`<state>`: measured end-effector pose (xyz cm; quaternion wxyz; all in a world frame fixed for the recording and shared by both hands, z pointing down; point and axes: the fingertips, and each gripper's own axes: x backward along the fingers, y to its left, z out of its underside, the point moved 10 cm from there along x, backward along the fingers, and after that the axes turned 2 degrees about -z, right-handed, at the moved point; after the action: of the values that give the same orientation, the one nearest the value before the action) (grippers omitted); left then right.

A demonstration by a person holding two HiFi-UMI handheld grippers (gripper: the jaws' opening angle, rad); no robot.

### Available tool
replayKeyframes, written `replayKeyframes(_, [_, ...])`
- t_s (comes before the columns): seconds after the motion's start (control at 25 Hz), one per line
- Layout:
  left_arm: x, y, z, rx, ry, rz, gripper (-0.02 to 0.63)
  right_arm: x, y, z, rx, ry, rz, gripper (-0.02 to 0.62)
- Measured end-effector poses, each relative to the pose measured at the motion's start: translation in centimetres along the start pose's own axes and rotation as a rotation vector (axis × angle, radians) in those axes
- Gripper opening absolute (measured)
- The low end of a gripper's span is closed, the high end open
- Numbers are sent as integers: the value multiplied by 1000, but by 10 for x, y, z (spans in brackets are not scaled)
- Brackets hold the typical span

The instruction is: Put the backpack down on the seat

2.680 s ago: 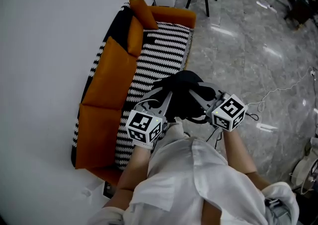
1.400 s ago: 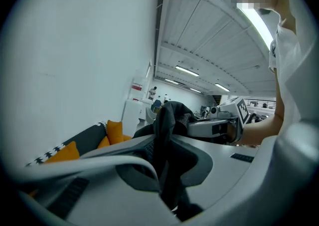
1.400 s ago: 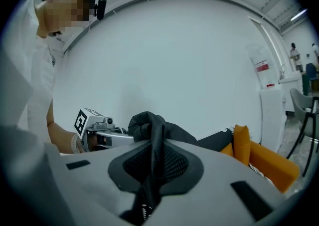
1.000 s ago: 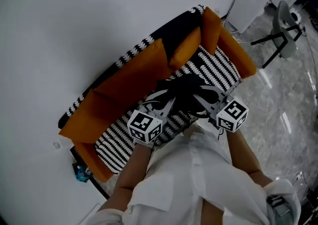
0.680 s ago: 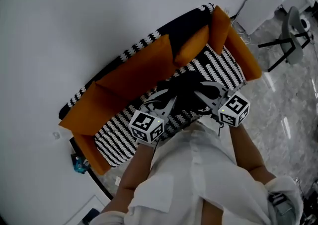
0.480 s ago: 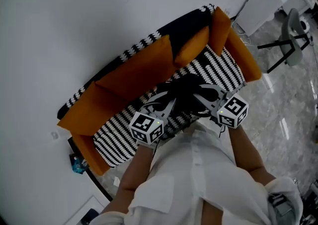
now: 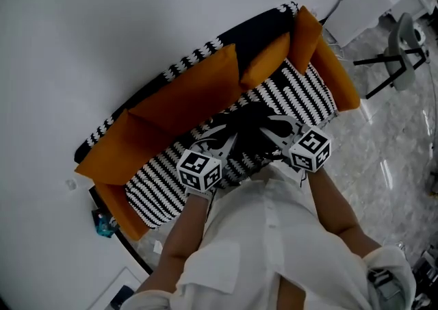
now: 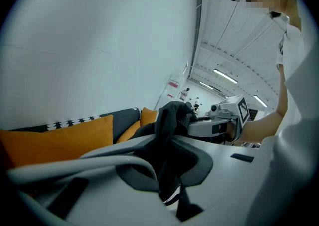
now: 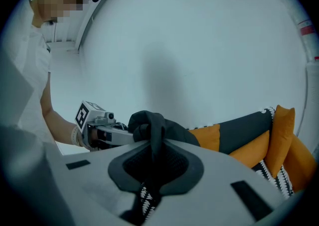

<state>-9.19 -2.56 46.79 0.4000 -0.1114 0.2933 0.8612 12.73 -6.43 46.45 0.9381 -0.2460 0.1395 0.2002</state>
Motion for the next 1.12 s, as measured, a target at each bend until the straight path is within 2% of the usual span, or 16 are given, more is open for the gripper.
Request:
replayKeyframes(0.56, [-15,47,39,63,88,-47,58,-50,-20,35,-48,125,21,38])
replayKeyframes(1.12, [-33,86,83,142,199,-118,61,-100,-40,69,-42,315,51,38])
